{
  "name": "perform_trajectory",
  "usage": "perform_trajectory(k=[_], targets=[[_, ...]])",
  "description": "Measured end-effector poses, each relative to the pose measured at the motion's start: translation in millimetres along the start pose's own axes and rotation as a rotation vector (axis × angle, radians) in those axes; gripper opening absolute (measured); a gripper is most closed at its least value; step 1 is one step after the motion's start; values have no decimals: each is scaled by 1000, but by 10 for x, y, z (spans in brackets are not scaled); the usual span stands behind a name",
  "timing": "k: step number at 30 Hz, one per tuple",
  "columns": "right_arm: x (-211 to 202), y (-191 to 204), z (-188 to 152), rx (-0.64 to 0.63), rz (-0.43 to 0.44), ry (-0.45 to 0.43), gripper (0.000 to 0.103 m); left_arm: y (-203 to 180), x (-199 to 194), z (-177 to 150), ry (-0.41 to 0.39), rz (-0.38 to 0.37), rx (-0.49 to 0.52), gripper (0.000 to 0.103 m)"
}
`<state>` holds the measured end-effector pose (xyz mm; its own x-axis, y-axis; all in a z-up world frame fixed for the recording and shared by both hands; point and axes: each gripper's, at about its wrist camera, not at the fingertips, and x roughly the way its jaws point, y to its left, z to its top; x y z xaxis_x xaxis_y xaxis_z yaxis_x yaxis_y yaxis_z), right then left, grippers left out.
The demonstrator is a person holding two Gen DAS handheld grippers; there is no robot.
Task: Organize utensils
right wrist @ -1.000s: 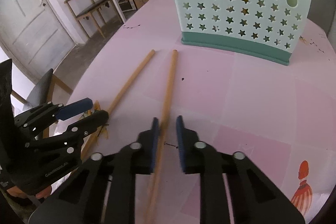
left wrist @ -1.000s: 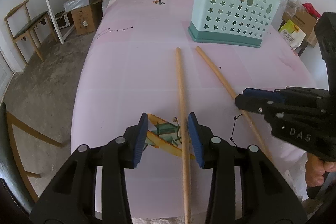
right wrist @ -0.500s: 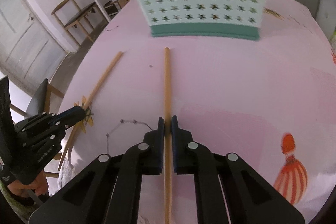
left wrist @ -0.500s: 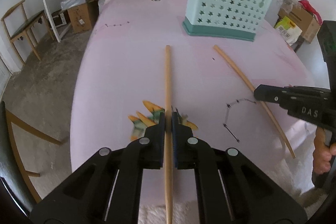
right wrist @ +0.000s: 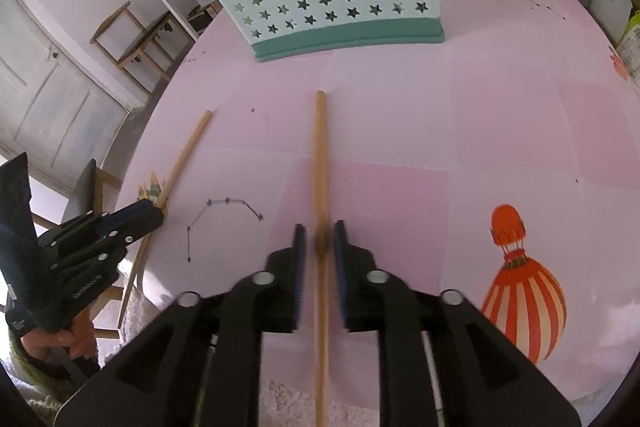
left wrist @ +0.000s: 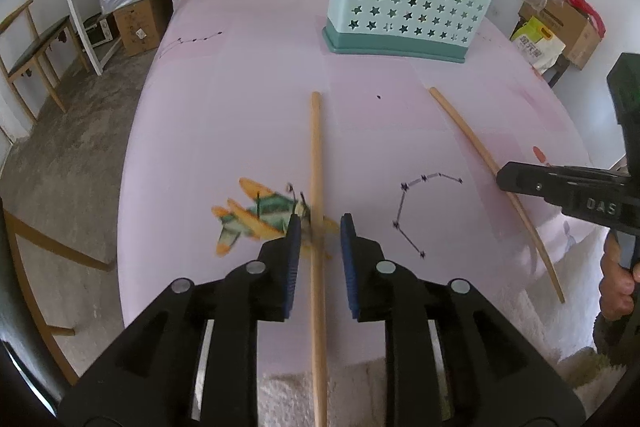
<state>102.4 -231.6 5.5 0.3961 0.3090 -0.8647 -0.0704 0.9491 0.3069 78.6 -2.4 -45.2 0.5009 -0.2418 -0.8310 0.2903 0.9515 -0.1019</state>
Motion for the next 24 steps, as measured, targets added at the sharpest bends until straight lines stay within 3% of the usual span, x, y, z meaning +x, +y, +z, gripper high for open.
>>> perform_trajectory(k=[13,19,24], targets=[[202,233,253,-108,-98,-76,20,-5,278,411,0,116,28,19],[245,293,314,-122,-146,-86,8,-13,293,423,-5,129,23,18],[222,240,263,-108,-139,-82,7,-18,289,420,-3,130,21,18]])
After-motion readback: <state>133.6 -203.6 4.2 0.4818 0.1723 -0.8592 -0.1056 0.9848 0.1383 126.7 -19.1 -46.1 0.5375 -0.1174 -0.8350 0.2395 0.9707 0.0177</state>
